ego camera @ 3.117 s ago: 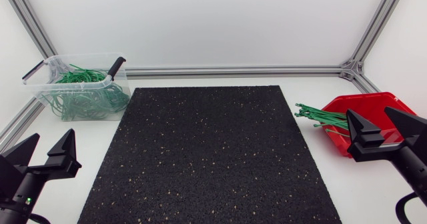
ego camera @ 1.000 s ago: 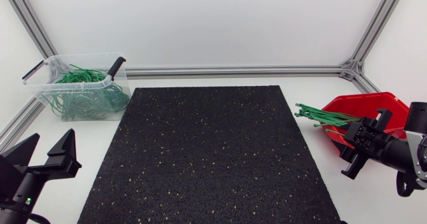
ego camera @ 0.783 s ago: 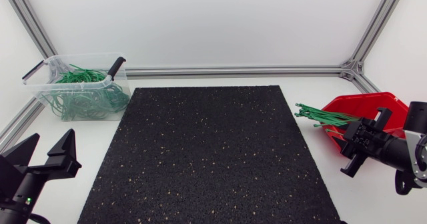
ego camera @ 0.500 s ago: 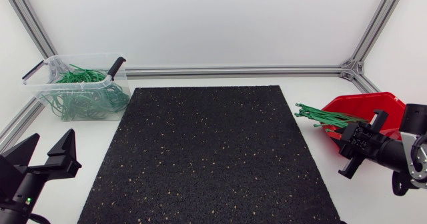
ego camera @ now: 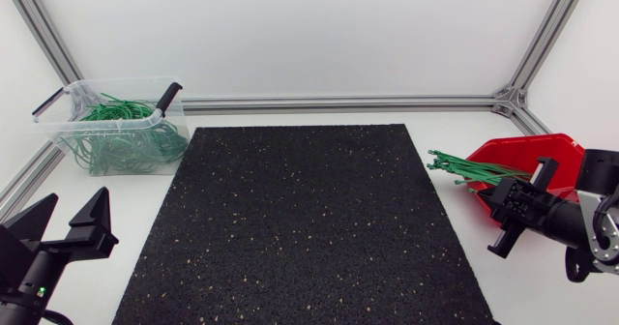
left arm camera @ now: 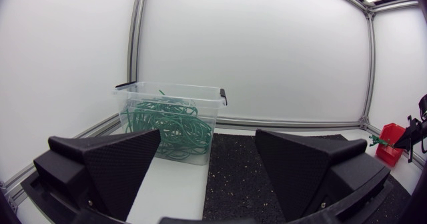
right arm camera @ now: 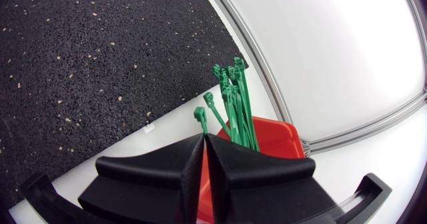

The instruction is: Take a green cable tie from the red box, thread the tail through the head to close it, then place it in the transparent bin on the left.

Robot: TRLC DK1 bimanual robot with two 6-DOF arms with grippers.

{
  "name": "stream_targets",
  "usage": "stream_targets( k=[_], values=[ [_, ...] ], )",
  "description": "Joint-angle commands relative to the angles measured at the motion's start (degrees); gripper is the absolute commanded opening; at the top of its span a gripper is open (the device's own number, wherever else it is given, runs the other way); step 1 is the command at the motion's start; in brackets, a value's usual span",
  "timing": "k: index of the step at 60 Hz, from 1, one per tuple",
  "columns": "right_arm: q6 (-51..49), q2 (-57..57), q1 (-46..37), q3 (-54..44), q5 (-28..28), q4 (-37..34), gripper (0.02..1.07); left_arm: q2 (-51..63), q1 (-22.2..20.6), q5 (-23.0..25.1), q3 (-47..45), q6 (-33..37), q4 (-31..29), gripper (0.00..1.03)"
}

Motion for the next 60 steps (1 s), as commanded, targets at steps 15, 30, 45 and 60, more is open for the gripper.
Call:
stream_targets(
  k=[15,30,45,60],
  values=[
    [2.4,-9.8,0.9,3.3,-0.2,-10.5,0.08,-0.1,-0.2,0.5,-2.3,-0.8,-0.9,0.99],
    [8.2,-13.9,3.9,14.2,-1.0,-28.5,0.08,-0.1,-0.3,0.8,-2.3,-0.8,-1.1,0.99],
    [15.9,-16.6,10.6,24.0,-3.6,-41.6,0.08,-0.3,-0.2,0.8,-2.3,-0.7,-1.0,0.99],
    [23.3,-13.0,16.7,37.8,-8.2,-55.3,0.08,-0.4,-0.2,0.9,-2.3,-0.5,-0.8,0.99]
  ],
)
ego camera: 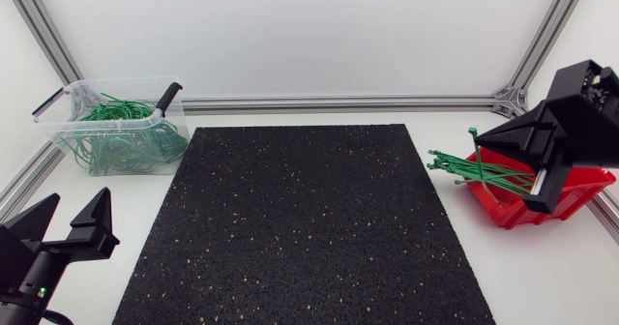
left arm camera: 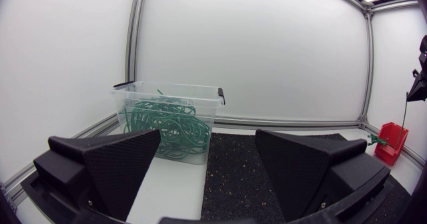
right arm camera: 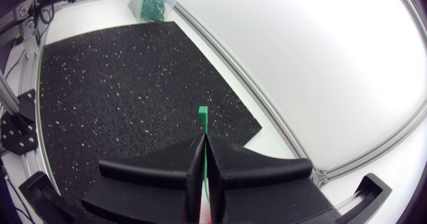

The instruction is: Take a green cable tie from the red box, thread the tail through the head to close it, then place it in the transparent bin on the left.

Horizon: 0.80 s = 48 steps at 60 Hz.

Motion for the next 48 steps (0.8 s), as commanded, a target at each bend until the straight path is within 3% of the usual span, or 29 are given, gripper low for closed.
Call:
stream_targets(
  k=[1,28,48],
  values=[
    [3.2,2.1,1.3,4.8,-2.2,-3.9,0.08,-0.4,-0.2,0.3,-2.3,-0.5,-0.7,0.99],
    [7.6,20.5,5.9,23.2,-18.6,-28.9,0.08,-0.4,0.0,1.0,-2.3,-0.5,-0.8,0.99],
    [5.4,30.1,5.8,25.5,-27.0,-36.0,0.08,-0.4,0.1,1.5,-2.3,-0.5,-1.0,0.99]
  ],
)
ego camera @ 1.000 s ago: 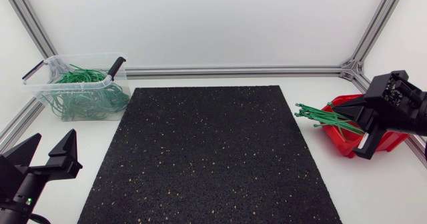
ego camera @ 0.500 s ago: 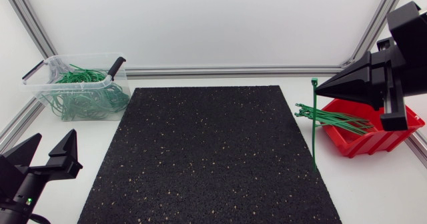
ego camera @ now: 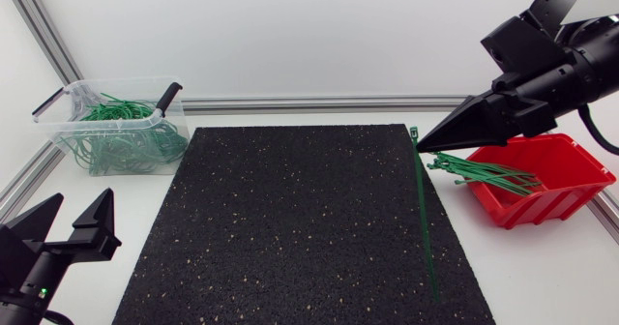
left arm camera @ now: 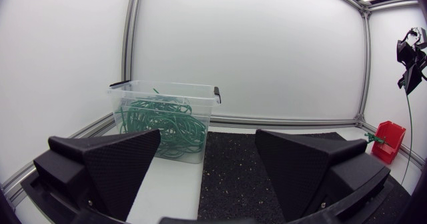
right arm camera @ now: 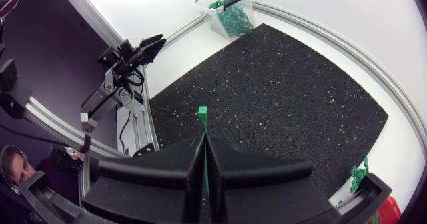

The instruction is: Take a green cable tie from the red box, thread the tail through the head to close it, then place it in the transparent bin on the left.

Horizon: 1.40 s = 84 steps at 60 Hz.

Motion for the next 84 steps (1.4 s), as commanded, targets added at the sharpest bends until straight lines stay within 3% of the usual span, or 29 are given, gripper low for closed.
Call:
stream_targets(
  k=[1,32,39,57,64,74,84],
  values=[
    [-0.7,1.8,0.4,1.5,-1.8,-2.0,0.08,-0.4,0.1,0.3,-2.3,-0.5,-0.8,0.99],
    [2.6,5.8,4.3,0.3,-8.3,-2.6,0.08,4.3,1.9,6.3,-0.2,-0.8,-1.1,0.99],
    [3.0,8.9,4.7,1.2,-11.5,-6.1,0.08,5.0,2.2,7.6,0.1,-0.8,-1.2,0.99],
    [3.6,9.6,5.5,1.4,-12.2,-4.8,0.08,10.1,1.6,10.5,4.1,-1.7,-2.1,0.99],
    [10.7,7.4,6.2,0.2,-9.8,2.5,0.08,14.9,-0.9,10.5,6.9,-2.8,-2.4,0.99],
    [26.8,1.1,13.4,-4.9,1.2,20.8,0.08,22.5,-5.9,10.2,11.4,-5.6,-2.4,0.99],
    [39.1,-0.8,20.9,-5.8,11.3,30.1,0.08,29.8,-13.3,6.4,16.8,-8.1,-3.8,0.99]
  ],
)
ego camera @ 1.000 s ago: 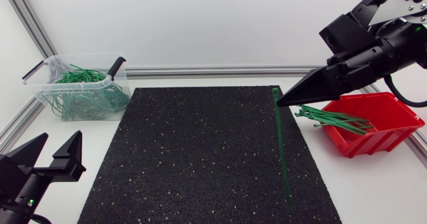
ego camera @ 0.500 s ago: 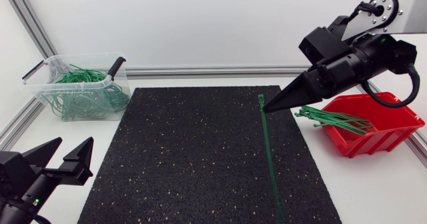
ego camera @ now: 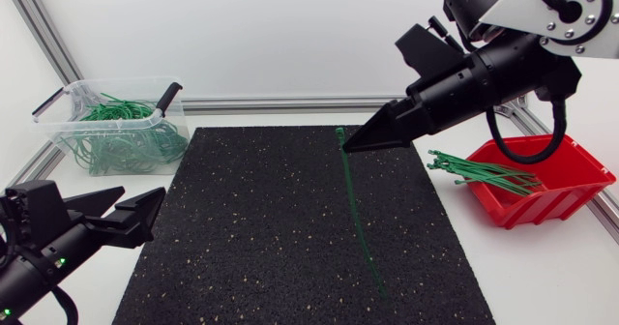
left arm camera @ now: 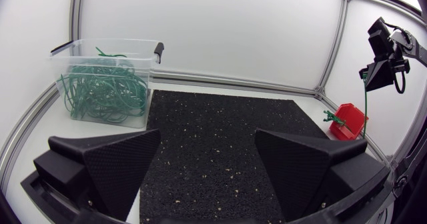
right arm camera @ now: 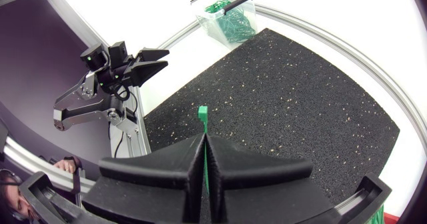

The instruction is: Take a green cable tie from the red box, thread the tail through the head to close it, then place it in the transparent bin on the left.

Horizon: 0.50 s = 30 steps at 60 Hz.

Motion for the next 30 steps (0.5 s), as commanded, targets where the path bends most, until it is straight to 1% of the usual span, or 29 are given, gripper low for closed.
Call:
stream_targets(
  k=[1,5,11,16,25,30],
  values=[
    [9.8,-0.8,3.0,-1.3,3.0,3.1,0.08,3.9,-3.9,-1.8,4.3,-2.6,-1.1,0.99],
    [12.3,-0.5,4.9,-0.2,6.3,3.4,0.08,6.0,-7.9,-4.6,6.1,-3.1,-1.7,0.99],
    [15.6,-0.8,8.1,-0.2,11.4,7.2,0.08,10.0,-14.5,-9.4,9.5,-4.5,-3.2,0.99],
    [16.9,-0.8,11.0,0.0,16.1,8.7,0.08,13.1,-19.5,-12.3,12.3,-6.2,-4.5,0.99],
    [20.9,-1.3,14.6,-0.6,19.3,12.3,0.08,19.2,-28.7,-18.5,17.3,-9.4,-7.3,0.99],
    [23.5,-1.3,15.5,-0.5,20.8,13.8,0.08,22.5,-32.2,-21.1,19.8,-11.0,-8.4,0.99]
  ],
)
